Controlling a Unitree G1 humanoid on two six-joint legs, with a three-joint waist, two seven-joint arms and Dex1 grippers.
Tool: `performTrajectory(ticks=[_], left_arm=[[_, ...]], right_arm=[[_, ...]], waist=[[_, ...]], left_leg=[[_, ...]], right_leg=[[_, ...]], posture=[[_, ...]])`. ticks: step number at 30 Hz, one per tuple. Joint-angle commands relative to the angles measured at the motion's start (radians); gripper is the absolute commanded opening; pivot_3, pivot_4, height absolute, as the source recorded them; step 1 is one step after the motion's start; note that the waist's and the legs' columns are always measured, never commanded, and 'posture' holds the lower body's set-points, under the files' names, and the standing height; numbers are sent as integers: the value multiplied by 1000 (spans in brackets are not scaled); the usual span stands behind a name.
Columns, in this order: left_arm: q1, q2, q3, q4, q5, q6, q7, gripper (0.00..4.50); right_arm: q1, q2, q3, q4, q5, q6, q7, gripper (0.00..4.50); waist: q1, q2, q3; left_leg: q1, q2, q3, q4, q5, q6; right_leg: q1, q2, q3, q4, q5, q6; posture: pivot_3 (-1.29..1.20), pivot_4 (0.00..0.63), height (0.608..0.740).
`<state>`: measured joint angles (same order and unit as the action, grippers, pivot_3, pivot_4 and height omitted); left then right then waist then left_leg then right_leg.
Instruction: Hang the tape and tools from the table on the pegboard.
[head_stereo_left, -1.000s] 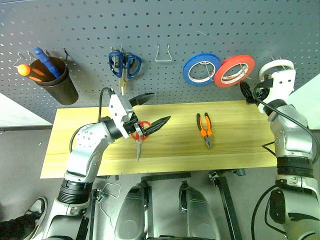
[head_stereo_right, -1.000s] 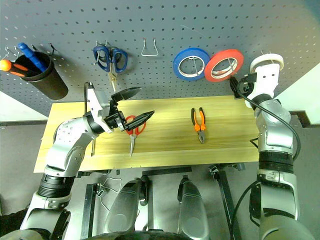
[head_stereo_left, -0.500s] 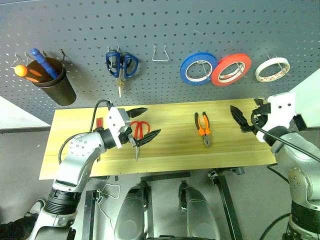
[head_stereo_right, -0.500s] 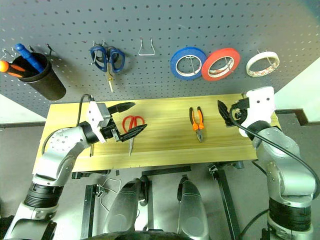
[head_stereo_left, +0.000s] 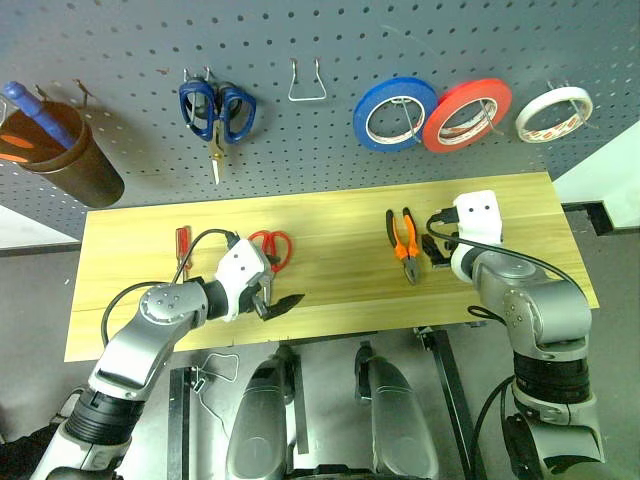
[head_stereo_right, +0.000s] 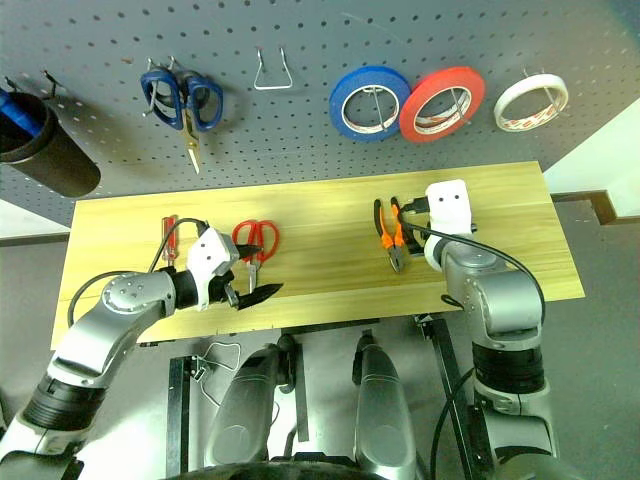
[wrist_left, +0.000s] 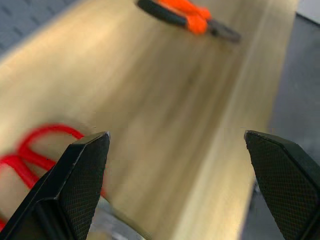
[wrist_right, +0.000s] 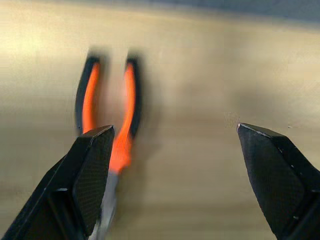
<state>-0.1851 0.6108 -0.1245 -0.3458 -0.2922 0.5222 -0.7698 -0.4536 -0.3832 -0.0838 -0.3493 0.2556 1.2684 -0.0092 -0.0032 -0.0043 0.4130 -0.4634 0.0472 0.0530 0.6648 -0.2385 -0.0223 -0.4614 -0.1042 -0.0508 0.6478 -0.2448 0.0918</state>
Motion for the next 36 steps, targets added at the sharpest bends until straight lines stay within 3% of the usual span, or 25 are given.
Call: performTrajectory(ticks=[1, 11, 36], left_arm=[[30, 11, 13, -73, -25, 19, -7, 4500], [31, -10, -9, -79, -18, 19, 4, 4500], [56, -18, -3, -118, -24, 44, 20, 4500]], right_arm=[[-9, 1, 21, 13, 9, 63, 40, 4091], [-18, 1, 25, -24, 33, 97, 129, 4091], [-194, 135, 85, 190, -52, -23, 107, 4091]], waist=[[-4, 1, 2], [-12, 1, 3], [-14, 3, 11]], left_leg=[[0, 0, 0, 0, 0, 0], [0, 0, 0, -1, 0, 0], [0, 0, 1, -1, 0, -1]], right_leg=[[0, 0, 0, 0, 0, 0], [0, 0, 0, 1, 0, 0], [-2, 0, 0, 0, 0, 0]], posture=[[11, 483, 716], [1, 471, 716], [2, 483, 716]])
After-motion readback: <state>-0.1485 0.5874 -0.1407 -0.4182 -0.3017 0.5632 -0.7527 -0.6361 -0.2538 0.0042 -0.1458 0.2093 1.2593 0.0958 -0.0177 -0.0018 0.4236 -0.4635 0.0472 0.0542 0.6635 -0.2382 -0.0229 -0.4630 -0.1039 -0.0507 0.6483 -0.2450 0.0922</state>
